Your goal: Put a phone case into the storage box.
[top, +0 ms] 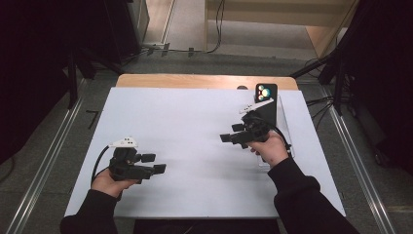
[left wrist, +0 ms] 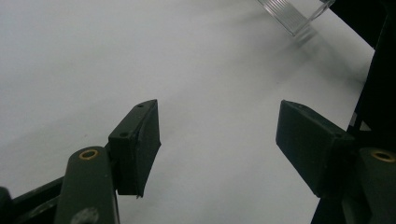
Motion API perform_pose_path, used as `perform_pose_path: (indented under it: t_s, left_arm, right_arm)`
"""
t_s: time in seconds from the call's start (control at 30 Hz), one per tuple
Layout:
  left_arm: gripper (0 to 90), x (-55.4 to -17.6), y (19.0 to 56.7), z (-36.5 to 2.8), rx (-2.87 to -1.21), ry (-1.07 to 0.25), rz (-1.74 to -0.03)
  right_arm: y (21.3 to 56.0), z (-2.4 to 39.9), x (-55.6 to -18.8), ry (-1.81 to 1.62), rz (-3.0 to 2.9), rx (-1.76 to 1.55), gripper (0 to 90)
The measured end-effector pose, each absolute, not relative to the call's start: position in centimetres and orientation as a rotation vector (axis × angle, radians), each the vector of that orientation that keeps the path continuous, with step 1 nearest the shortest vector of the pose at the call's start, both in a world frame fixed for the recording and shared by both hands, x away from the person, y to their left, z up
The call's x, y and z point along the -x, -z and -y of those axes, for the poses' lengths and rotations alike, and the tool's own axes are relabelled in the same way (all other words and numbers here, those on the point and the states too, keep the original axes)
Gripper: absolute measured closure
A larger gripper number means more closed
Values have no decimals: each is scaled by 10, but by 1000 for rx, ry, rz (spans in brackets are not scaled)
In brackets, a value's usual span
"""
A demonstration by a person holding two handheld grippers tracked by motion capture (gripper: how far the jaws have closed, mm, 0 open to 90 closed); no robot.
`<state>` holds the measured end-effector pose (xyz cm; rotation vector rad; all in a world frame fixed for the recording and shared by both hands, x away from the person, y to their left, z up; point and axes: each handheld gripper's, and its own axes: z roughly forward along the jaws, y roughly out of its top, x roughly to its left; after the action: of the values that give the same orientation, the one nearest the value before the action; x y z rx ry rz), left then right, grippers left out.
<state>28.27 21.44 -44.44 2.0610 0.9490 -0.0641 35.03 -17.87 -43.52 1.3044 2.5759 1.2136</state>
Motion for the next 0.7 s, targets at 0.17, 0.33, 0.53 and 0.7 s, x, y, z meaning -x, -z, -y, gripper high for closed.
perform_pose_path:
  t_s: [0.17, 0.33, 0.53, 0.7]
  left_arm:
    - [308, -282, 445, -214, -2062, 72, -946]
    - [308, -282, 446, -213, -2066, 82, -941]
    - [307, -280, 445, -211, -2064, 86, -934]
    - [307, -278, 445, -209, -2076, 94, -921]
  right_arm:
    - [436, 181, -339, -1213, -2564, -1307, 249]
    - [436, 181, -329, -1221, -2580, -1294, 249]
    - [439, 183, -318, -1220, -2609, -1282, 248]
    - [441, 188, -309, -1216, -2616, -1268, 248]
